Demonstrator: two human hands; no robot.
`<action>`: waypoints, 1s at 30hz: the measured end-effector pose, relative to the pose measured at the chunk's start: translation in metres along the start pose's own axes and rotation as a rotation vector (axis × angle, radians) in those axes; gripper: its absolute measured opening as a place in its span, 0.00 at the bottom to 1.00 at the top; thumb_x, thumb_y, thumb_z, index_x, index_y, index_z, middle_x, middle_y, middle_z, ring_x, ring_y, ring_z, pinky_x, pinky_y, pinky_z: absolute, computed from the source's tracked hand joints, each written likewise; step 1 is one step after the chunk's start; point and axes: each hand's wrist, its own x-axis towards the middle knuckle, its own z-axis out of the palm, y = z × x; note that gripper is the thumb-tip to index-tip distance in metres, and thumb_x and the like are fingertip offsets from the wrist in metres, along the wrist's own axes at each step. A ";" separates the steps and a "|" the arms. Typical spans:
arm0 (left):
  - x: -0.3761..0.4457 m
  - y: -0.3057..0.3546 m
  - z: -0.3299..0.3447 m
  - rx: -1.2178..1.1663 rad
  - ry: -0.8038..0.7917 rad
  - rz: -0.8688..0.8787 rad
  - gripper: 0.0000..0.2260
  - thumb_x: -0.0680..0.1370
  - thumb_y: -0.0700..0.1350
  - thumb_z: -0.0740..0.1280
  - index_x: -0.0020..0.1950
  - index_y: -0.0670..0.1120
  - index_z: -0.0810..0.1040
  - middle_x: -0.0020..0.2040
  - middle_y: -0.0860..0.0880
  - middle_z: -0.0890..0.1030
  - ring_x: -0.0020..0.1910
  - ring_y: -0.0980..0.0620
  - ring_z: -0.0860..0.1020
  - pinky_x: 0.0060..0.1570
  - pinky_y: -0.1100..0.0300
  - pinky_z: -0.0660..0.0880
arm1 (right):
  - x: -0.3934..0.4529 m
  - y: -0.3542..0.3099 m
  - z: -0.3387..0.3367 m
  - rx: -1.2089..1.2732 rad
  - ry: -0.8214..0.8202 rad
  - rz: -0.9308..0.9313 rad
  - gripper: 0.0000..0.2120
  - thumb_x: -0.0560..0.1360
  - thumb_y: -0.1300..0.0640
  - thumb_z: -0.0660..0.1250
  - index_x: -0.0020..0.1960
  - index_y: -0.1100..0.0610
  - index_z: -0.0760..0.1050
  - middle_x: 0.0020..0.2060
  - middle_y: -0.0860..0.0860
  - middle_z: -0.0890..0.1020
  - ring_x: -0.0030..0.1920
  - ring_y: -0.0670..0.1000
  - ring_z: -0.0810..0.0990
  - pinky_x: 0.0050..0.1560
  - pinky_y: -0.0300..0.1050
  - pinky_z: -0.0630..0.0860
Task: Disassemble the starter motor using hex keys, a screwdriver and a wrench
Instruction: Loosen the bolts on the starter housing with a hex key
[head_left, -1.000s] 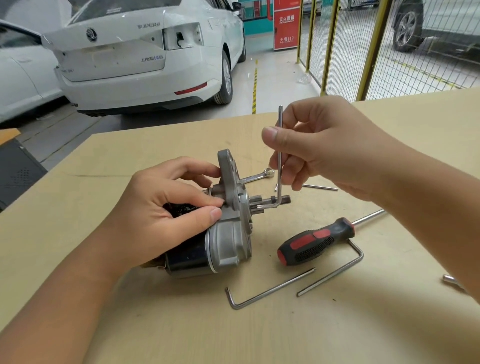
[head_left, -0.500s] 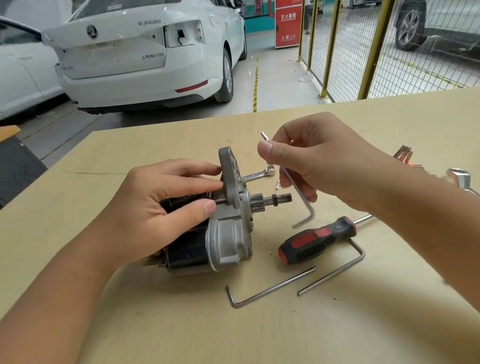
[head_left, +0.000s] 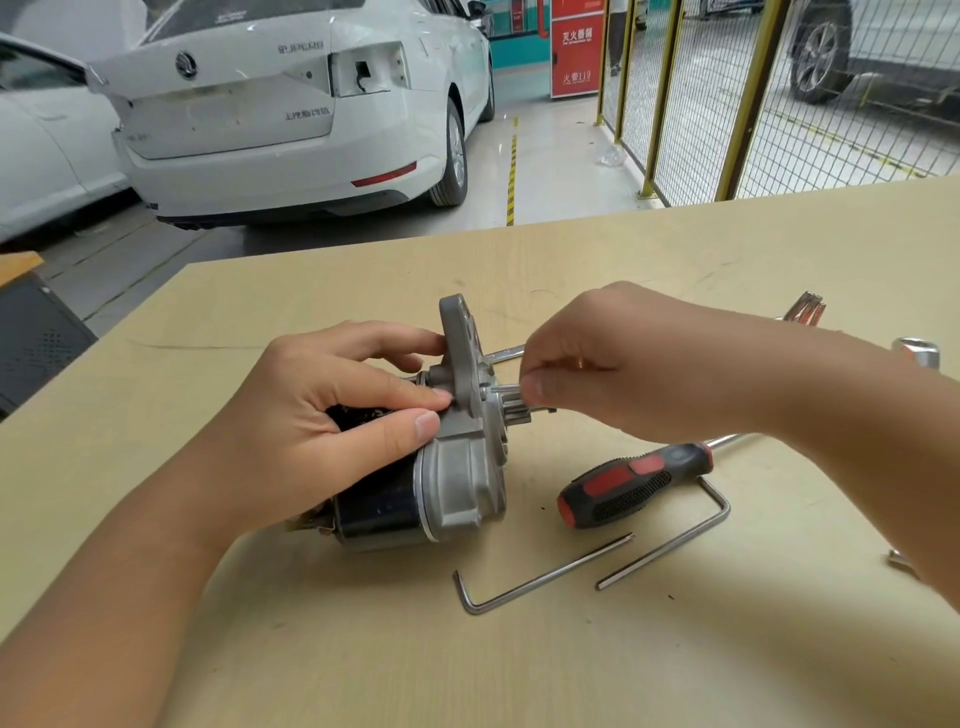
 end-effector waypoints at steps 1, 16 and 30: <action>0.000 0.000 0.000 -0.001 0.000 0.001 0.11 0.75 0.53 0.71 0.54 0.51 0.89 0.63 0.55 0.84 0.60 0.50 0.83 0.57 0.61 0.78 | 0.000 -0.001 0.001 0.001 0.009 -0.009 0.13 0.82 0.51 0.63 0.45 0.55 0.82 0.33 0.50 0.80 0.37 0.41 0.75 0.38 0.35 0.70; 0.000 0.001 0.001 0.007 0.015 0.001 0.08 0.75 0.45 0.75 0.53 0.49 0.89 0.62 0.54 0.85 0.59 0.51 0.83 0.57 0.61 0.79 | -0.002 -0.012 0.007 -0.060 0.172 -0.081 0.05 0.78 0.53 0.72 0.44 0.52 0.85 0.36 0.46 0.83 0.38 0.43 0.78 0.39 0.40 0.74; 0.001 0.003 0.002 0.018 0.027 0.010 0.08 0.74 0.42 0.74 0.52 0.47 0.89 0.61 0.53 0.85 0.57 0.51 0.84 0.56 0.63 0.78 | -0.009 -0.027 0.004 -0.307 0.126 -0.154 0.12 0.83 0.54 0.62 0.46 0.56 0.80 0.41 0.50 0.78 0.41 0.54 0.78 0.43 0.52 0.77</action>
